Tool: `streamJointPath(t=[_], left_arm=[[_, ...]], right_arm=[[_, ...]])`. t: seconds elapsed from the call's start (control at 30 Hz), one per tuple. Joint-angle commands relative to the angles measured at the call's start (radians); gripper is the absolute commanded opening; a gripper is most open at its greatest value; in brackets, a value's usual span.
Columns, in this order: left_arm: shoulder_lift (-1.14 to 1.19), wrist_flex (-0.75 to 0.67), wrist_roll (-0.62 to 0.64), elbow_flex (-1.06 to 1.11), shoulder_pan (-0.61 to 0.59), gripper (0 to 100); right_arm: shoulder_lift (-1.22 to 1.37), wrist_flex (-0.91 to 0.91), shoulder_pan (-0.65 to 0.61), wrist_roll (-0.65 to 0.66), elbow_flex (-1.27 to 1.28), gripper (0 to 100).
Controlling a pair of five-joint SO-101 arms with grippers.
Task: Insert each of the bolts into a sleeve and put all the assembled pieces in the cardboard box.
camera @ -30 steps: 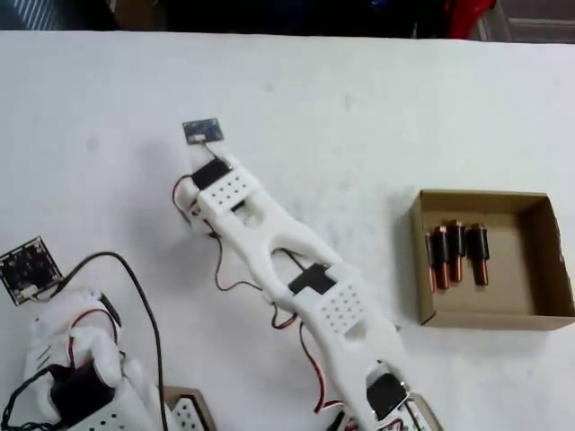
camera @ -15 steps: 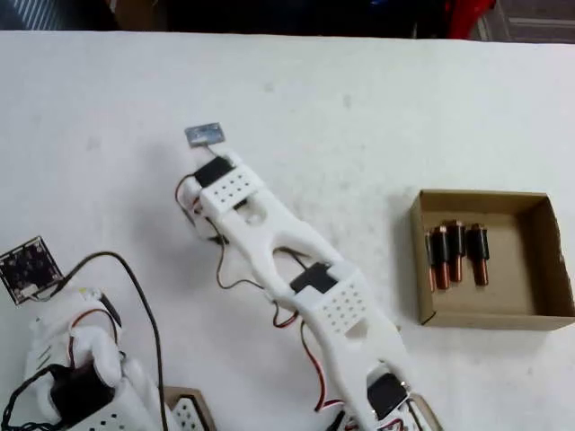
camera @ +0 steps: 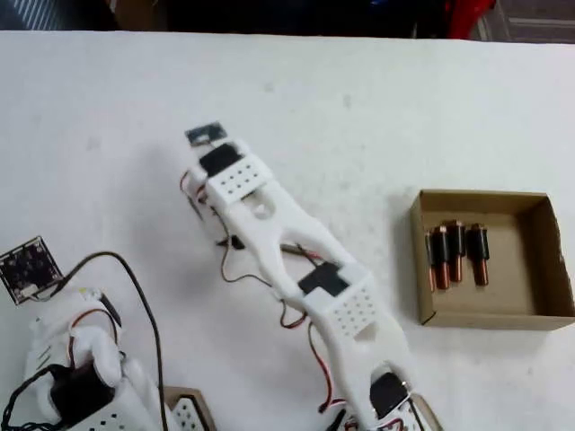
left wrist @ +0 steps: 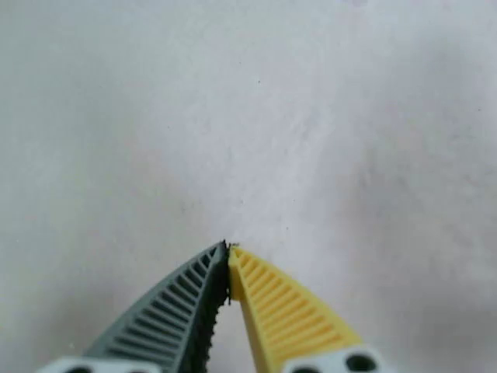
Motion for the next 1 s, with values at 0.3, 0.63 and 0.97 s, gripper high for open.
streamJointPath(t=[0.3, 0.63, 0.97], left_arm=[[-0.004, -0.032, 0.011, -0.002, -0.004, 2], [-0.004, -0.032, 0.011, -0.002, -0.004, 2], [-0.004, -0.031, 0.011, -0.002, -0.004, 2]], right_arm=[[-0.380, 0.154, 0.214, 0.307, 0.037, 7.7], [-0.664, 0.145, 0.340, 0.535, 0.410, 7.8], [-0.700, -0.122, 0.473, 0.681, 0.733, 7.7]])
